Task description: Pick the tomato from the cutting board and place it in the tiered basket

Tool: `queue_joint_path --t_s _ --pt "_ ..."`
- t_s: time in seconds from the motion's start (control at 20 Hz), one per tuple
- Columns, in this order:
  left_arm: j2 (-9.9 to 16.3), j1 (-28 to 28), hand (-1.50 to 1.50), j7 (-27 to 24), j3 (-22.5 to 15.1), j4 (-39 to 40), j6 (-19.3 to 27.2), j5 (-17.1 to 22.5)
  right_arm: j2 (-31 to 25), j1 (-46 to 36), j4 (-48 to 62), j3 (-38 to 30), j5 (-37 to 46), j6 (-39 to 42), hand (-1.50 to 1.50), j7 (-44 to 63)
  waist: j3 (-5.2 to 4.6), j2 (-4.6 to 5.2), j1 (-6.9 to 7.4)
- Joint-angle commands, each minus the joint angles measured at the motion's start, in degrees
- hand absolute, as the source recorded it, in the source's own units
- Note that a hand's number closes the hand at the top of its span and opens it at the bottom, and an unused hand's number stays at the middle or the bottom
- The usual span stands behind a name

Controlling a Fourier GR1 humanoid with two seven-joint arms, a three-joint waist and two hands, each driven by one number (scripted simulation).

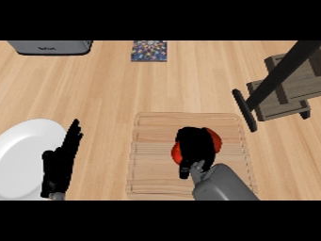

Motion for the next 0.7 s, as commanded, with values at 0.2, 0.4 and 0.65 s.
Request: queue_joint_path --t_s 0.2,0.4,0.65 --pt "0.09 -3.66 0.00 -2.07 3.55 6.76 -2.05 0.04 0.47 -4.79 10.20 3.40 2.26 -5.44 1.50 -5.26 -0.09 0.61 0.12" --pt "-2.36 0.38 0.00 -0.70 0.71 1.99 0.12 -2.42 0.22 -3.15 9.80 3.57 9.03 -7.42 1.50 -9.21 -0.07 0.46 -0.09" --pt "-0.64 1.51 0.00 -1.17 2.75 2.44 -0.42 -1.39 -1.80 -1.71 0.49 -5.67 9.00 -11.47 1.50 4.99 -0.16 -0.16 -2.50"
